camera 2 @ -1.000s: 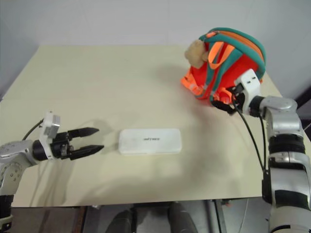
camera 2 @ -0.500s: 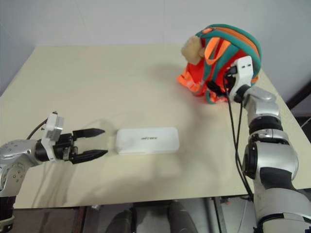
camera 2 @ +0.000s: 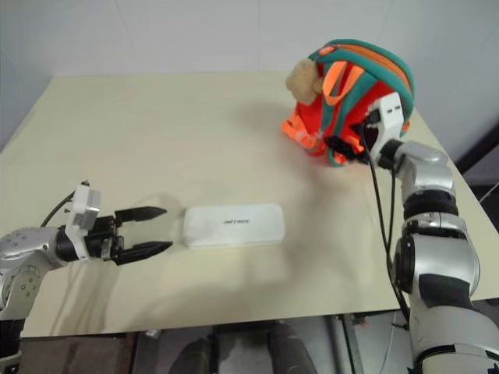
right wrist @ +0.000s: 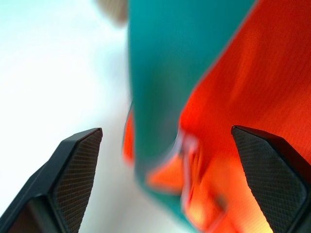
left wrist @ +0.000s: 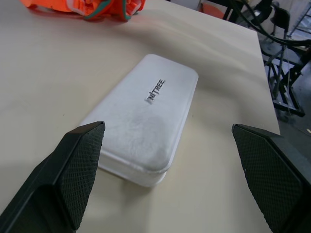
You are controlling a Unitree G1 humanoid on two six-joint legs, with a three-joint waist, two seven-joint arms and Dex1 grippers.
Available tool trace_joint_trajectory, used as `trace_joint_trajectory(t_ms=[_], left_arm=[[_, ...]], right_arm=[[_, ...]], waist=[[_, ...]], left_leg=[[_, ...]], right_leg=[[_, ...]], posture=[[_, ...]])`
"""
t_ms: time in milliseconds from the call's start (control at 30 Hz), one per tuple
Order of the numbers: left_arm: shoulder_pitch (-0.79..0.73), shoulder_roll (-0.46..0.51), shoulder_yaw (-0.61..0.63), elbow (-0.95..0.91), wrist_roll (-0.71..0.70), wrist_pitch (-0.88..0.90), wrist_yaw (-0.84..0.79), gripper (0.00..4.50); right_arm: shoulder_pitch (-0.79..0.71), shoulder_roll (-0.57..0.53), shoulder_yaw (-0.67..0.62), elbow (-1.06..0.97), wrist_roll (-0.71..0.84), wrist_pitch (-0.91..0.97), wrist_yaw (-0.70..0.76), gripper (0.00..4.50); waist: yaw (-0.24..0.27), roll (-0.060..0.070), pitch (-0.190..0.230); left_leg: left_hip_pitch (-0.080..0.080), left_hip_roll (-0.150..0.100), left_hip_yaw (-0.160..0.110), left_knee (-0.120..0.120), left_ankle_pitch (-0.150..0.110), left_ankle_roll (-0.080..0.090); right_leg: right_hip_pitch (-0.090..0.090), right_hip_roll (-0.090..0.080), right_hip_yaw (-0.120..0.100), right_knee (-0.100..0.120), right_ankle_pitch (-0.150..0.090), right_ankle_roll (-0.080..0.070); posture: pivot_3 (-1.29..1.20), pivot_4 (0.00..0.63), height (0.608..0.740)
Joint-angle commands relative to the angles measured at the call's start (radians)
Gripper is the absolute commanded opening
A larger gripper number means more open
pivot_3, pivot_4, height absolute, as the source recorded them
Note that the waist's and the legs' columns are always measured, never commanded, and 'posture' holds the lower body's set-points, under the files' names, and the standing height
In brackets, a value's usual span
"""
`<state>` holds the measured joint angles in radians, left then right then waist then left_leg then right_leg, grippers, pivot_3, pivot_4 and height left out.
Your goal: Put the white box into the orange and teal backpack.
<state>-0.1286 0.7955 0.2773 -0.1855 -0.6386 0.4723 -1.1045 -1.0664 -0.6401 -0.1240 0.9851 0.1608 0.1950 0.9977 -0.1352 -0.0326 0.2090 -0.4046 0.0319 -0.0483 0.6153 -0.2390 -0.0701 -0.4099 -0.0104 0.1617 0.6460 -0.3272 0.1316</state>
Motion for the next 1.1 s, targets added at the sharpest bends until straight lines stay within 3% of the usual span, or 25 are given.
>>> trace_joint_trajectory(t_ms=[33,233,333,533,833,1100], left_arm=[[0.036,0.026,0.054,-0.02,-0.022,0.006,-0.013,4.47],[0.046,0.084,0.046,0.014,-0.034,0.083,-0.042,4.47],[0.014,0.124,0.021,0.07,-0.037,0.156,-0.067,4.47],[-0.065,0.165,-0.069,0.141,-0.051,0.416,-0.028,4.47],[-0.216,0.079,-0.085,0.199,-0.098,0.67,0.102,4.47],[-0.274,0.015,-0.136,0.203,-0.081,0.735,0.151,4.47]], right_arm=[[0.126,-0.102,0.03,-0.277,0.056,0.148,0.194,4.5],[0.206,-0.163,0.027,-0.483,0.122,0.377,0.243,4.5],[0.212,-0.188,0.045,-0.59,0.193,0.592,0.287,4.5],[0.306,-0.149,0.081,-0.832,0.336,0.926,0.242,4.5],[0.329,-0.093,0.138,-0.903,0.376,1.01,0.14,4.5],[0.313,-0.064,0.176,-0.913,0.401,1.02,0.104,4.5]], waist=[[0.004,0.0,0.0],[-0.002,0.001,0.001],[-0.003,0.001,0.001],[0.0,0.001,0.001],[0.011,0.001,0.0],[0.022,0.0,0.001]], left_leg=[[0.0,0.0,0.0,0.0,0.0,0.0],[0.001,0.0,0.0,0.005,0.0,0.0],[0.002,-0.001,0.0,0.008,0.001,0.002],[0.001,-0.001,0.0,0.008,0.001,0.003],[-0.001,-0.001,-0.001,0.009,0.001,0.002],[-0.001,-0.001,-0.001,0.01,0.001,0.002]], right_leg=[[0.0,0.0,0.0,0.0,0.0,0.0],[0.0,0.0,0.001,0.005,0.0,0.0],[0.001,0.001,0.002,0.007,0.0,0.0],[0.001,0.001,0.002,0.007,0.0,0.0],[-0.001,0.001,0.0,0.007,0.0,0.001],[-0.001,0.001,0.0,0.008,0.0,0.001]], posture=[[0.0,0.15,0.74],[0.0,0.15,0.74],[0.0,0.15,0.74],[0.0,0.15,0.74],[0.0,0.15,0.74],[0.0,0.15,0.74]])
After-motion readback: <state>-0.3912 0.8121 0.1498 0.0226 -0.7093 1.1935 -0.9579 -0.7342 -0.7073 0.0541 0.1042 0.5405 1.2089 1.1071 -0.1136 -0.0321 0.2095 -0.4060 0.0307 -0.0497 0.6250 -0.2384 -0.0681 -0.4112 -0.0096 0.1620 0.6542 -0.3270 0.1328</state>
